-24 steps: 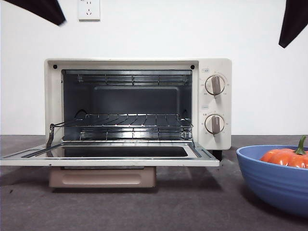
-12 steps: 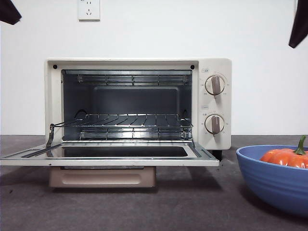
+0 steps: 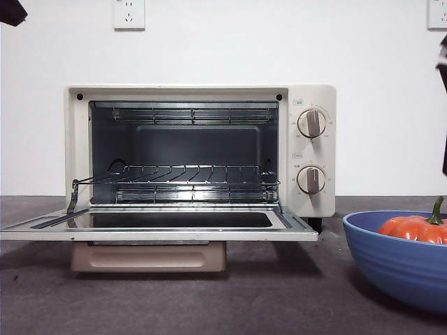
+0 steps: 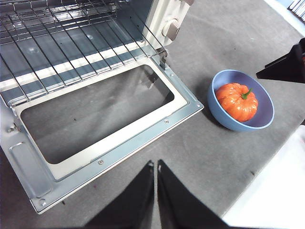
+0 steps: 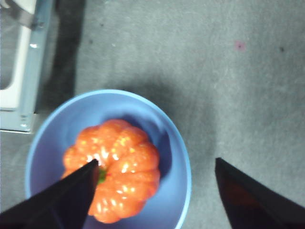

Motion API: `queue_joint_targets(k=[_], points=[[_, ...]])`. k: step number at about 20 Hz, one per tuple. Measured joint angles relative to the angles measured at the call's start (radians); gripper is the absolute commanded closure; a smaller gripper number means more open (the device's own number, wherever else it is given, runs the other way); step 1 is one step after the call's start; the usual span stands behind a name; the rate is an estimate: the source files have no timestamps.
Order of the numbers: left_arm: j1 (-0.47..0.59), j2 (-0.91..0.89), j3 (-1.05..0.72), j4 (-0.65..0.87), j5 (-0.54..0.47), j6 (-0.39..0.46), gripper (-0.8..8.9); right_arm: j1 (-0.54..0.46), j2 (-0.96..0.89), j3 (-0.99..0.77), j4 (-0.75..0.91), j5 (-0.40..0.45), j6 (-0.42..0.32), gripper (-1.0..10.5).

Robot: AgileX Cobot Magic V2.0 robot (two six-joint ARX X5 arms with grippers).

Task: Place pumpkin in the steamer

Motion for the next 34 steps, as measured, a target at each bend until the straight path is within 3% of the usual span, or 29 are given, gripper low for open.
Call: queue_joint_targets(k=[10, 18, 27, 34], points=[[0.0, 0.0, 0.0, 0.0, 0.0, 0.0, 7.97, 0.0, 0.183, -0.017, 0.078, 0.014, 0.018, 7.6], [0.0, 0.0, 0.0, 0.0, 0.0, 0.001, 7.97, -0.001, 0.203, -0.017, 0.077, 0.031, 0.013, 9.4], [0.0, 0.0, 0.0, 0.0, 0.0, 0.001, 7.97, 0.012, 0.185, -0.017, 0.073, 0.027, 0.001, 9.4], [0.0, 0.0, 0.0, 0.007, 0.0, 0.005, 7.98, 0.174, 0.109, 0.106, 0.014, 0.031, 0.031, 9.4]])
